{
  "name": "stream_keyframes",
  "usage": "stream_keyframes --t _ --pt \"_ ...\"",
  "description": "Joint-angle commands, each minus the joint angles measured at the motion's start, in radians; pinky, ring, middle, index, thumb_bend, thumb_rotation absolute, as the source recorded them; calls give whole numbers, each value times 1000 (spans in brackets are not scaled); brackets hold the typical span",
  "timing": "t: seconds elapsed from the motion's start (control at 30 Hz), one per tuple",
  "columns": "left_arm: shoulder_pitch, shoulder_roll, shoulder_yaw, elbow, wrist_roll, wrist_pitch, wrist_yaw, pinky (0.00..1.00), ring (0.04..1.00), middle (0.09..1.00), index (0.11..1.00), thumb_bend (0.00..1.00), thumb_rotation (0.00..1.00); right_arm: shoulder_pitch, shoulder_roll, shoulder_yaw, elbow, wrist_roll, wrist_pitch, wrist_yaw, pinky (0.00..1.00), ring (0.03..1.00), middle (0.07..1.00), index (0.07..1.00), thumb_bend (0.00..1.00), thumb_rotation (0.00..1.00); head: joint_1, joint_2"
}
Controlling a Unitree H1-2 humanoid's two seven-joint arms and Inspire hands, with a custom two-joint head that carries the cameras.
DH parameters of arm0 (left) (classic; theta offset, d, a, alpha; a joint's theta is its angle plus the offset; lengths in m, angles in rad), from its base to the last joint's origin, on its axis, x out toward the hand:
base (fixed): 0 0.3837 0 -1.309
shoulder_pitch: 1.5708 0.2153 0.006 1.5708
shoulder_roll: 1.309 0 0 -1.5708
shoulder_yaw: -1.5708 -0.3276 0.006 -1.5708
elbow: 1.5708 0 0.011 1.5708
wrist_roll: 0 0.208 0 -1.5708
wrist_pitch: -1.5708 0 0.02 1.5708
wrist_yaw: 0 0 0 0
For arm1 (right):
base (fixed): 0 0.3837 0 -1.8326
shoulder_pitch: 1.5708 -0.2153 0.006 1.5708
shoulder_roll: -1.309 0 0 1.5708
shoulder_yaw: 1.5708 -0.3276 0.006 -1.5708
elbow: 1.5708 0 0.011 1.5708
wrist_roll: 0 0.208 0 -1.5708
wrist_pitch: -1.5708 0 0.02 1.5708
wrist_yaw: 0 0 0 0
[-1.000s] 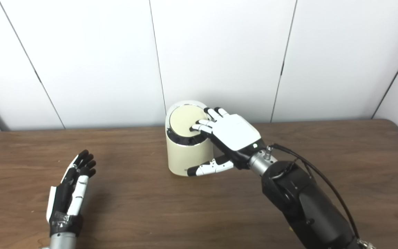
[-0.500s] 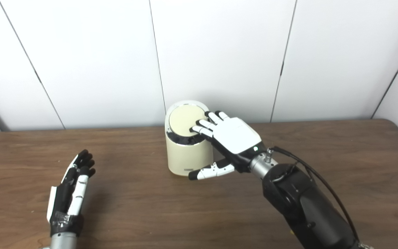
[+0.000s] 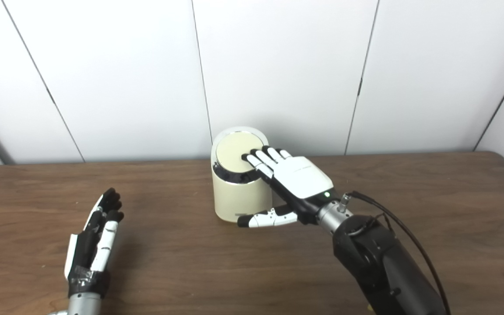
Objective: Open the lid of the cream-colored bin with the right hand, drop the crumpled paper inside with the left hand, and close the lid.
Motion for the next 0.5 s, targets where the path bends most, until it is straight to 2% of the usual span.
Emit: stream_keyframes --t 0.0,0.3,0.47 --pt "36 -19 -15 50 -6 -9 -6 930 942 936 938 526 671 -27 6 -26 -41 18 7 -23 1000 1000 1000 1000 608 1000 0 -1" --pt "34 -17 -13 54 -14 -7 -17 934 943 934 940 530 664 -8 20 -75 -68 80 57 -8 1000 1000 1000 1000 624 1000 0 -3" --pt "35 -15 -12 52 -26 -6 -28 937 945 938 943 537 664 8 21 -107 -53 123 49 -55 1000 1000 1000 1000 593 1000 -2 0"
